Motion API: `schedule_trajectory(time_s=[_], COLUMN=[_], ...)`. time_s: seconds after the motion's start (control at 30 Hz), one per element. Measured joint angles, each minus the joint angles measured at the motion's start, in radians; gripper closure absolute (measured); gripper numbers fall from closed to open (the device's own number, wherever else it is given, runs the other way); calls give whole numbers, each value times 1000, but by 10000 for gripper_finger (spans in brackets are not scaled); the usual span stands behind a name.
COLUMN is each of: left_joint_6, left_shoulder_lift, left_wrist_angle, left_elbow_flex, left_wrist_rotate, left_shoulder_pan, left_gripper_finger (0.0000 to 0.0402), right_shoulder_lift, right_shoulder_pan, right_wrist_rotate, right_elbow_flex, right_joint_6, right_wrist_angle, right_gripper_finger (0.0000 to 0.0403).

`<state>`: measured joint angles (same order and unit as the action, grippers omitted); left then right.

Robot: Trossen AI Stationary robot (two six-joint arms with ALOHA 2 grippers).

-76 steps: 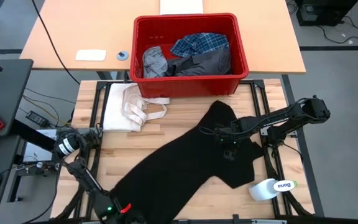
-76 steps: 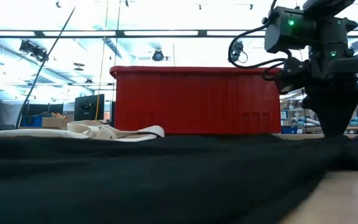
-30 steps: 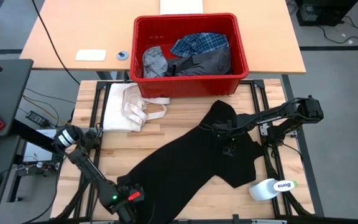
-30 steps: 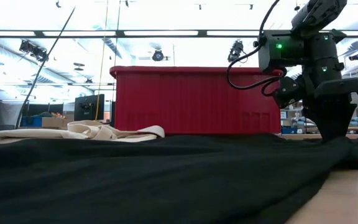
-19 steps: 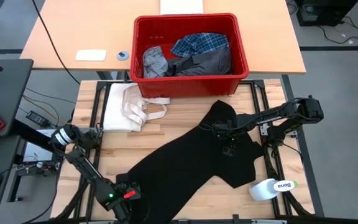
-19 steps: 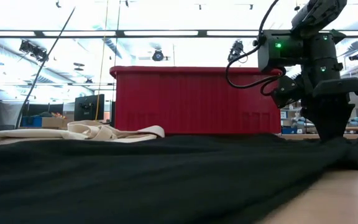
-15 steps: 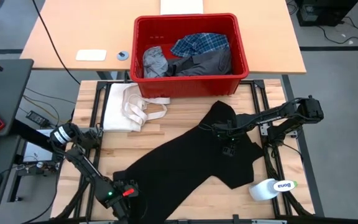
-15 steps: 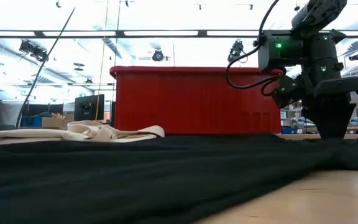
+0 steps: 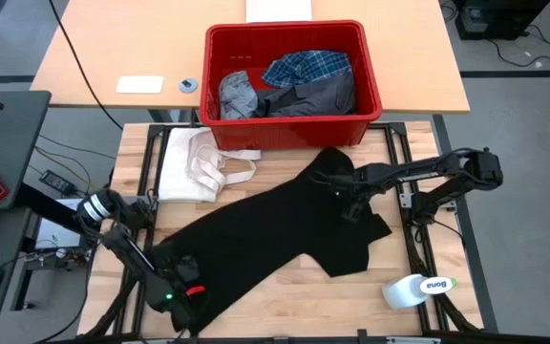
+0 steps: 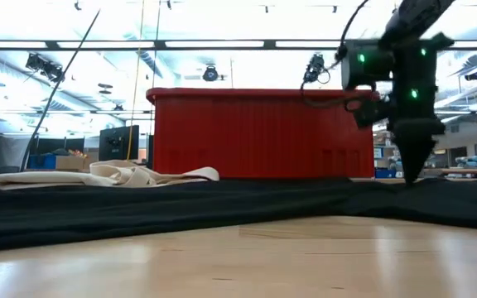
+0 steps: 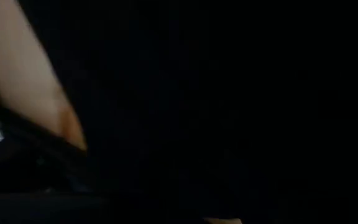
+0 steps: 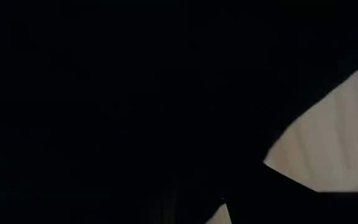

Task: Fold Laundry from Bin
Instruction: Fold the black shirt

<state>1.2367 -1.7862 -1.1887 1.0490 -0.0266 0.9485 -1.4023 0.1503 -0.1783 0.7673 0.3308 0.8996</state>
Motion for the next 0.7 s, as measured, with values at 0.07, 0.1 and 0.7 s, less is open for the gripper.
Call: schedule_trajectory(time_s=[0.07, 0.1, 0.7], left_joint_6=[34, 54, 292], left_shoulder_lift=[40, 65, 283], left_wrist_angle=[8, 8, 201], left_elbow_flex=[1, 1, 17], left_wrist_rotate=[-5, -7, -345], left_shoulder_pan=[0, 0, -19], left_gripper_finger=[249, 249, 249], right_shoulder_lift=[32, 50, 179], right_shoulder_pan=[2, 2, -193], right_wrist_rotate=[15, 43, 492], right_elbow_flex=[39, 60, -135], right_joint_6=[-3, -4, 207], right_wrist_angle=[52, 78, 189], right_gripper_finger=[287, 287, 261])
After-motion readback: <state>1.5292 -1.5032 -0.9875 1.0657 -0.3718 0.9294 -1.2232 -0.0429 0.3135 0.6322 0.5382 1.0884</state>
